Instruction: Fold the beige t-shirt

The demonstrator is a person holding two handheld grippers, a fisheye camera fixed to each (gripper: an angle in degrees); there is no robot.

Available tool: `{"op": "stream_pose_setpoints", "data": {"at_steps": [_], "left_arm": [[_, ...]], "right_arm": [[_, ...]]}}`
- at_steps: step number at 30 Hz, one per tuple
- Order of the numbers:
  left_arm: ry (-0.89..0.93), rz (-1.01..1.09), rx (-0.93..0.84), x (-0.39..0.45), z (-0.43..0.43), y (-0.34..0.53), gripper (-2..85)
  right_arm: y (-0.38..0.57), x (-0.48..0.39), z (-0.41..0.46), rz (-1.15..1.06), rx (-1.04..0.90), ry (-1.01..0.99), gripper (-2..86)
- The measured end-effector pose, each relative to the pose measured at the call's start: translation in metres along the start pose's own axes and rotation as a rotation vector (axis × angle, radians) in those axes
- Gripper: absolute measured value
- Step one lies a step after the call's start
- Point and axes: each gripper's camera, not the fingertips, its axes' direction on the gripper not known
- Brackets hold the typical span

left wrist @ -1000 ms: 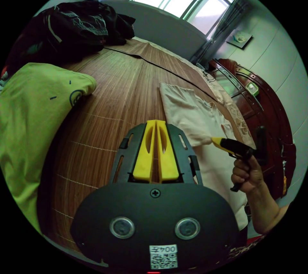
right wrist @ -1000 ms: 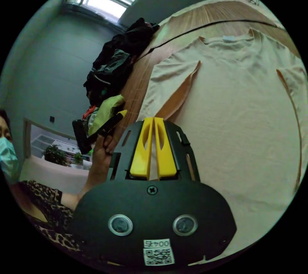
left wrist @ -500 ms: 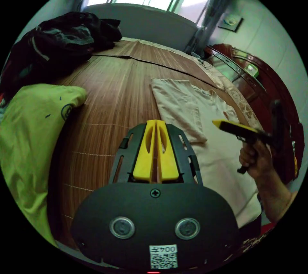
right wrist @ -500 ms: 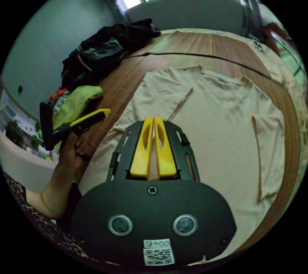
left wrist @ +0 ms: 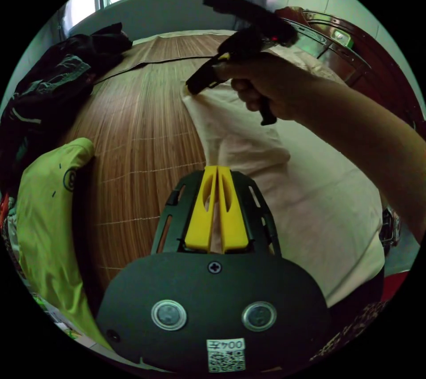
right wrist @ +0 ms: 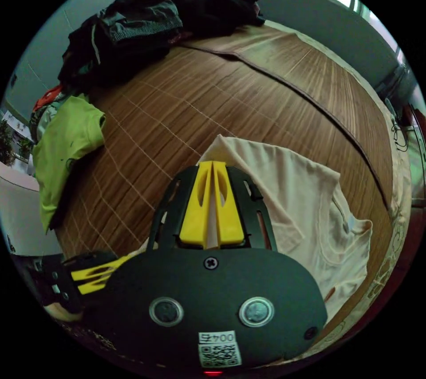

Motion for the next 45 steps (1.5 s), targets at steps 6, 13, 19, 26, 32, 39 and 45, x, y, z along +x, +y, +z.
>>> {"op": "stream_pose_setpoints", "data": {"at_steps": [6, 13, 19, 26, 32, 39, 45], "left_arm": [[0.012, -0.009, 0.004, 0.007, 0.005, -0.007, 0.6], [0.008, -0.009, 0.006, 0.016, 0.007, -0.015, 0.7], [0.008, -0.013, 0.006, 0.021, 0.005, -0.024, 0.8], [-0.006, -0.007, 0.009, 0.029, -0.002, -0.033, 0.8], [0.010, -0.013, 0.005, 0.030, -0.011, -0.042, 0.8], [0.027, -0.017, 0.006, 0.032, -0.027, -0.054, 0.8], [0.023, -0.016, 0.008, 0.040, -0.044, -0.064, 0.8]], "right_arm": [[-0.002, -0.003, -0.027, 0.011, 0.045, 0.015, -0.7], [0.075, 0.028, -0.054, 0.168, 0.090, 0.033, -0.8], [0.143, -0.018, -0.066, 0.026, 0.114, -0.063, -0.7], [0.171, -0.037, -0.068, 0.044, 0.096, -0.062, -0.8], [0.176, -0.065, -0.059, -0.077, 0.048, -0.015, -0.7], [0.181, -0.053, -0.073, 0.058, 0.084, -0.044, -0.8], [0.163, -0.052, -0.083, 0.066, 0.113, 0.148, -0.7]]}}
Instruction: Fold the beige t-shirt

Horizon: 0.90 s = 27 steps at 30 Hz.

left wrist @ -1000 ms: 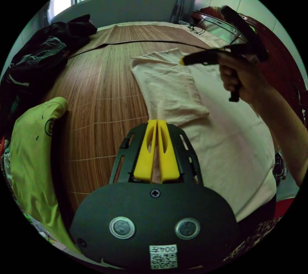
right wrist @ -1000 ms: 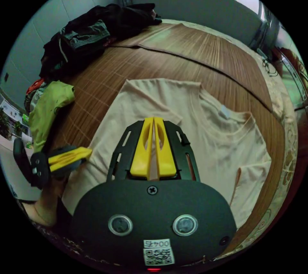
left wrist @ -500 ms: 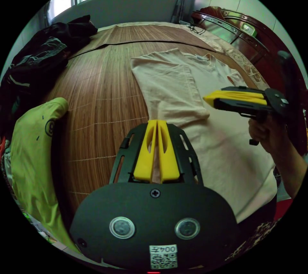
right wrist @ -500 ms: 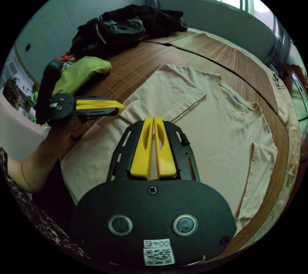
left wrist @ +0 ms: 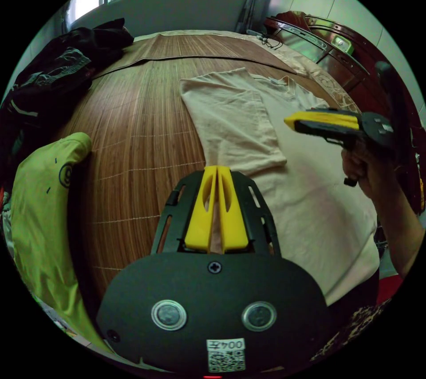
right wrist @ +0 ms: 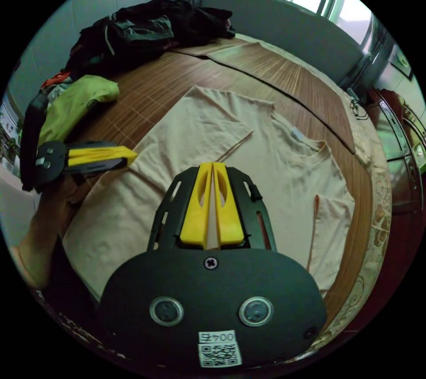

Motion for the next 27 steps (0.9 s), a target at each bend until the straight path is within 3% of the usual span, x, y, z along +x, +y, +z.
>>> {"op": "stream_pose_setpoints", "data": {"at_steps": [7, 12, 18, 23, 27], "left_arm": [[-0.002, -0.001, -0.005, 0.012, -0.023, -0.016, 0.8], [0.017, -0.009, -0.007, 0.018, -0.040, -0.028, 0.9], [-0.030, 0.010, -0.006, 0.043, -0.066, -0.043, 0.8], [-0.121, 0.048, 0.009, 0.076, -0.104, -0.052, 0.8], [-0.255, 0.114, 0.047, 0.120, -0.173, -0.035, 0.8]], "right_arm": [[-0.053, 0.036, 0.056, 0.097, -0.186, -0.110, -0.7], [-0.032, 0.030, 0.008, 0.125, -0.059, -0.081, -0.7], [0.086, -0.004, -0.068, 0.097, -0.124, -0.067, -0.8], [0.206, -0.016, -0.110, 0.279, -0.209, 0.026, -0.8], [0.247, -0.011, -0.118, 0.317, -0.257, 0.093, -0.8]]}}
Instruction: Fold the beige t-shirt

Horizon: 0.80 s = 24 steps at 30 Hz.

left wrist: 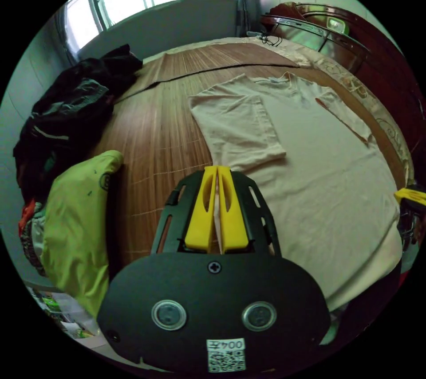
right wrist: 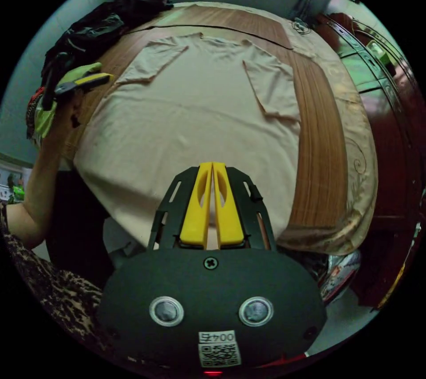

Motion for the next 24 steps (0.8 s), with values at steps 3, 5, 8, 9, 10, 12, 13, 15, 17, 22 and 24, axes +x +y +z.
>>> {"op": "stream_pose_setpoints", "data": {"at_steps": [3, 5, 8, 9, 10, 12, 13, 15, 17, 22, 24], "left_arm": [[-0.047, 0.022, -0.009, 0.025, -0.052, 0.026, 0.8], [-0.038, 0.033, -0.018, 0.042, -0.077, 0.048, 0.8], [-0.019, 0.058, -0.074, 0.069, -0.098, 0.077, 0.8], [-0.016, 0.063, -0.088, 0.076, -0.101, 0.085, 0.8], [-0.014, 0.066, -0.109, 0.082, -0.100, 0.089, 0.8], [0.018, 0.084, -0.182, 0.087, -0.085, 0.090, 0.7], [0.018, 0.080, -0.162, 0.087, -0.086, 0.090, 0.7], [-0.006, 0.076, -0.124, 0.089, -0.093, 0.089, 0.6], [-0.059, 0.096, -0.113, 0.097, -0.097, 0.087, 0.6], [-0.073, 0.145, -0.198, 0.088, -0.111, 0.055, 0.9], [0.040, 0.084, -0.212, 0.060, -0.126, 0.049, 0.9]], "right_arm": [[0.011, 0.003, 0.012, -0.012, -0.033, 0.061, -0.8], [0.016, -0.002, 0.026, -0.034, -0.064, 0.095, -0.8], [0.023, -0.011, 0.041, -0.056, -0.103, 0.100, -0.7], [0.025, -0.013, 0.043, -0.049, -0.102, 0.107, -0.7], [0.029, -0.016, 0.044, -0.049, -0.087, 0.127, -0.7], [0.036, -0.019, 0.046, -0.048, -0.073, 0.152, -0.7], [0.041, -0.020, 0.048, -0.037, -0.059, 0.163, -0.7], [0.047, -0.022, 0.051, -0.047, -0.045, 0.188, -0.7], [0.054, -0.025, 0.054, -0.065, -0.034, 0.223, -0.7], [0.067, -0.024, 0.058, -0.094, -0.015, 0.282, -0.7], [0.073, -0.021, 0.055, -0.101, -0.014, 0.306, -0.6]]}}
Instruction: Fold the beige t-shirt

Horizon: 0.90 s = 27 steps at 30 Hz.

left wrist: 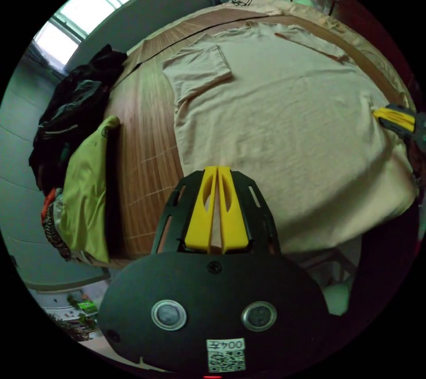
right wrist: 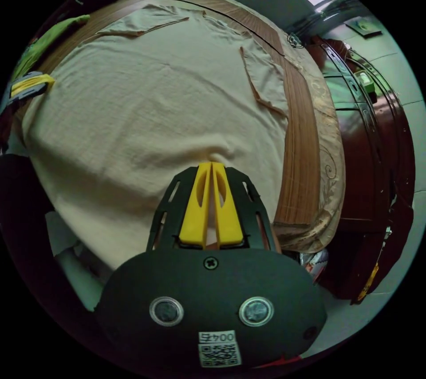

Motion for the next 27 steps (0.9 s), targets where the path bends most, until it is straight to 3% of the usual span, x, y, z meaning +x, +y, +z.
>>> {"op": "stream_pose_setpoints", "data": {"at_steps": [5, 10, 15, 20, 27], "left_arm": [[0.221, -0.117, 0.089, -0.073, -0.056, 0.065, 1.1], [0.399, -0.108, -0.065, -0.117, -0.031, 0.159, 2.3], [0.537, -0.130, -0.134, -0.146, -0.001, 0.189, 6.1], [0.533, -0.025, -0.236, -0.114, 0.042, 0.171, 13.3], [0.560, -0.108, -0.164, -0.133, 0.059, 0.171, 15.2]], "right_arm": [[0.043, 0.041, -0.025, 0.102, 0.115, -0.319, 0.6], [0.093, 0.064, -0.024, 0.096, 0.098, -0.566, 7.8], [0.137, 0.081, -0.008, 0.157, 0.080, -0.636, 8.6], [0.168, 0.100, 0.012, 0.226, 0.108, -0.748, 5.6], [0.190, 0.115, 0.023, 0.234, 0.126, -0.729, 4.1]]}}
